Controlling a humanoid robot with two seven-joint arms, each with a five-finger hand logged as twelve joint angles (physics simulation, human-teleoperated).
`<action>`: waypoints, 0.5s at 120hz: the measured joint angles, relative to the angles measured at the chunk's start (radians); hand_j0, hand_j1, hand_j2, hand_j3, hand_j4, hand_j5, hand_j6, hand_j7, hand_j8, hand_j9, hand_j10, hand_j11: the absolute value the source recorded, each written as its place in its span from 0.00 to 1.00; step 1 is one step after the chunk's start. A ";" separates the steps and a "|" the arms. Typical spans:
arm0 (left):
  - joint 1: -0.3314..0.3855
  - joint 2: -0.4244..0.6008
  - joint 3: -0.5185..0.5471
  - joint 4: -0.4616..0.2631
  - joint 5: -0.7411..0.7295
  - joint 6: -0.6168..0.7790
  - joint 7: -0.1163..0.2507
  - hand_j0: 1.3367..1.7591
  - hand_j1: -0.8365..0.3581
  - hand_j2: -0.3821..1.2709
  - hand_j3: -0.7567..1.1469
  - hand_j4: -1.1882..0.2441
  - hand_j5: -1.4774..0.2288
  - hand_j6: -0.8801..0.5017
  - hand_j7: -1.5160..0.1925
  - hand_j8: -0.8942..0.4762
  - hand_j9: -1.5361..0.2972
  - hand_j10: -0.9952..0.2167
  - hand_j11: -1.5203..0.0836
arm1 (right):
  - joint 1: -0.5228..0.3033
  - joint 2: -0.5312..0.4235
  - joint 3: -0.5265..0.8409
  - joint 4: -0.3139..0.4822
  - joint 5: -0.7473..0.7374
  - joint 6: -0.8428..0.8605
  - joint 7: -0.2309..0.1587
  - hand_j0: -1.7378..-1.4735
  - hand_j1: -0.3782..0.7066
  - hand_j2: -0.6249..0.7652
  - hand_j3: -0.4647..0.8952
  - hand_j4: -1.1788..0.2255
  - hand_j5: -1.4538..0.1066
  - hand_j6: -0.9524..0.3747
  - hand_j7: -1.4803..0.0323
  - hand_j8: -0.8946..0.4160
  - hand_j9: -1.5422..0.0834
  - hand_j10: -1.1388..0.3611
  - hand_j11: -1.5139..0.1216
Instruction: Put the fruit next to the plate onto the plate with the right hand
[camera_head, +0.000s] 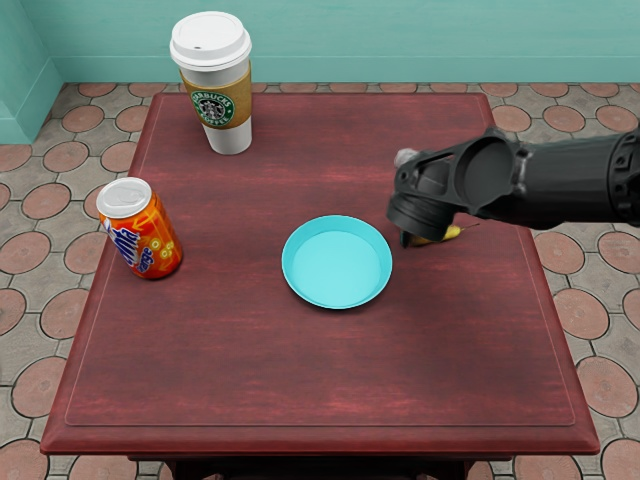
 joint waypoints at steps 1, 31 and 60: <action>0.000 0.000 0.000 0.000 0.000 0.000 0.000 0.76 0.99 0.23 0.40 0.83 0.86 0.64 0.89 0.65 0.84 0.82 0.95 | 0.000 0.000 0.002 0.003 -0.003 0.000 0.000 0.30 0.17 0.43 0.34 0.75 0.82 0.62 0.87 0.58 0.85 0.67 0.82; 0.000 0.000 0.000 0.000 0.000 0.000 0.000 0.76 0.99 0.23 0.40 0.83 0.86 0.64 0.89 0.65 0.84 0.82 0.95 | 0.004 -0.075 0.045 0.170 -0.094 -0.010 0.000 0.30 0.17 0.43 0.34 0.75 0.82 0.62 0.87 0.58 0.85 0.67 0.82; 0.000 0.000 0.000 0.000 0.000 0.000 0.000 0.76 0.99 0.23 0.40 0.83 0.86 0.64 0.89 0.65 0.84 0.82 0.95 | 0.002 -0.130 0.071 0.220 -0.155 -0.051 0.000 0.30 0.17 0.43 0.34 0.74 0.82 0.62 0.86 0.58 0.84 0.67 0.82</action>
